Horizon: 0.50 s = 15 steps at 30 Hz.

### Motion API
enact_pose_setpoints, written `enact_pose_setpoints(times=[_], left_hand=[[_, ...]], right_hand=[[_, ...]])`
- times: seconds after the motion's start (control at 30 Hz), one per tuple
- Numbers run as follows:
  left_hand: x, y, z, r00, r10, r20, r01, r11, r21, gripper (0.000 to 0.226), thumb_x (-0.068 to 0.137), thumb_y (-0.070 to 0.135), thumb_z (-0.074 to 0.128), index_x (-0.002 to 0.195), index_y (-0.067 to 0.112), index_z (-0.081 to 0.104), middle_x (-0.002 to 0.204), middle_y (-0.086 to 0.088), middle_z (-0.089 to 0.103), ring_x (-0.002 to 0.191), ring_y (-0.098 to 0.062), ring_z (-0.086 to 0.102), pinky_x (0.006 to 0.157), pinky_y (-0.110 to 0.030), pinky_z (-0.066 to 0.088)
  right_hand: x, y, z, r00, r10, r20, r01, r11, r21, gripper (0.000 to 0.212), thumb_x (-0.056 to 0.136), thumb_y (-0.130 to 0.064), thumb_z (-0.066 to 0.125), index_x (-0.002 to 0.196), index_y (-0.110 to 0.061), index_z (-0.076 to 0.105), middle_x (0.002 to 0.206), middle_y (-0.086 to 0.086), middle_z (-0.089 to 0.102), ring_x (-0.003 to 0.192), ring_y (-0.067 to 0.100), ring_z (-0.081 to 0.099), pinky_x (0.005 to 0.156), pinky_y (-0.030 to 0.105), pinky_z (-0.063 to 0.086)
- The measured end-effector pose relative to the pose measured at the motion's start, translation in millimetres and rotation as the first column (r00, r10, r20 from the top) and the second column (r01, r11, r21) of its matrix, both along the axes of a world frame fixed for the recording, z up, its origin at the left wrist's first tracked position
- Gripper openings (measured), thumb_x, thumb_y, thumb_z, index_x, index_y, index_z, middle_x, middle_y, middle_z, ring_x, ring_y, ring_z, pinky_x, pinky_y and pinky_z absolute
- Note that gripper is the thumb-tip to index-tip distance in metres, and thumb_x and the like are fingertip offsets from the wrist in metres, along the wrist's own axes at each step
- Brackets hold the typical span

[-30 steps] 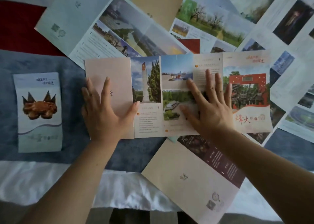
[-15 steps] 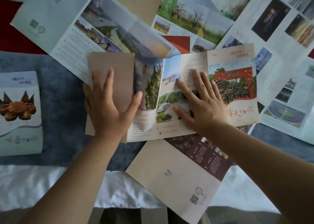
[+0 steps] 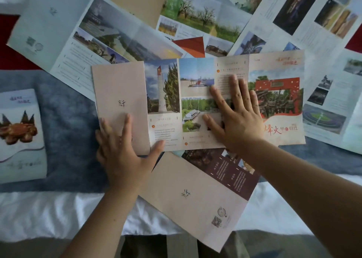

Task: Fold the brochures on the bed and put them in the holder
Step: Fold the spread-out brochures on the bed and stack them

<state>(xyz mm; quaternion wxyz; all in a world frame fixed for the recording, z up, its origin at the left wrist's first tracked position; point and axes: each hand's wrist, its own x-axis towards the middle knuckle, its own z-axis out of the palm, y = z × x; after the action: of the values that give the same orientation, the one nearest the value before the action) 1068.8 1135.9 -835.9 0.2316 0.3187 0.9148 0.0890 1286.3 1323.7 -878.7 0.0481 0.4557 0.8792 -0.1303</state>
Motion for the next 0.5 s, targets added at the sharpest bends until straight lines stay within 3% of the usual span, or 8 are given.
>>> enact_pose_setpoints(times=[0.27,0.37,0.5], left_hand=[[20,9,3,0.975,0.102,0.199,-0.138,0.974,0.179,0.097,0.077,0.083,0.048,0.159,0.05,0.008,0.173,0.003,-0.008,0.157,-0.034,-0.016,0.118,-0.067,0.0],[36,12,12,0.972,0.038,0.233,-0.086,0.976,0.2,0.091,0.081,0.079,0.042,0.159,0.051,0.003,0.172,0.002,-0.012,0.157,-0.033,-0.018,0.118,-0.068,0.001],[53,23,23,0.97,-0.025,0.243,-0.037,0.968,0.246,0.092,0.088,0.069,0.041,0.163,0.039,-0.002,0.173,0.001,-0.011,0.158,-0.03,-0.015,0.123,-0.064,0.006]], right_hand=[[-1,-2,1,0.998,-0.059,-0.025,0.058,0.997,-0.045,0.073,0.099,-0.078,0.021,0.161,-0.05,-0.006,0.172,0.003,-0.016,0.158,0.023,-0.017,0.129,0.048,-0.002],[-1,-3,7,0.999,-0.048,-0.01,0.047,0.996,-0.071,0.073,0.099,-0.078,0.019,0.16,-0.05,-0.008,0.172,0.003,-0.018,0.158,0.023,-0.019,0.129,0.047,-0.004],[6,2,18,1.0,0.005,-0.009,-0.007,0.99,-0.144,0.074,0.098,-0.08,0.018,0.16,-0.051,-0.009,0.171,0.003,-0.023,0.156,0.024,-0.024,0.127,0.045,-0.008]])
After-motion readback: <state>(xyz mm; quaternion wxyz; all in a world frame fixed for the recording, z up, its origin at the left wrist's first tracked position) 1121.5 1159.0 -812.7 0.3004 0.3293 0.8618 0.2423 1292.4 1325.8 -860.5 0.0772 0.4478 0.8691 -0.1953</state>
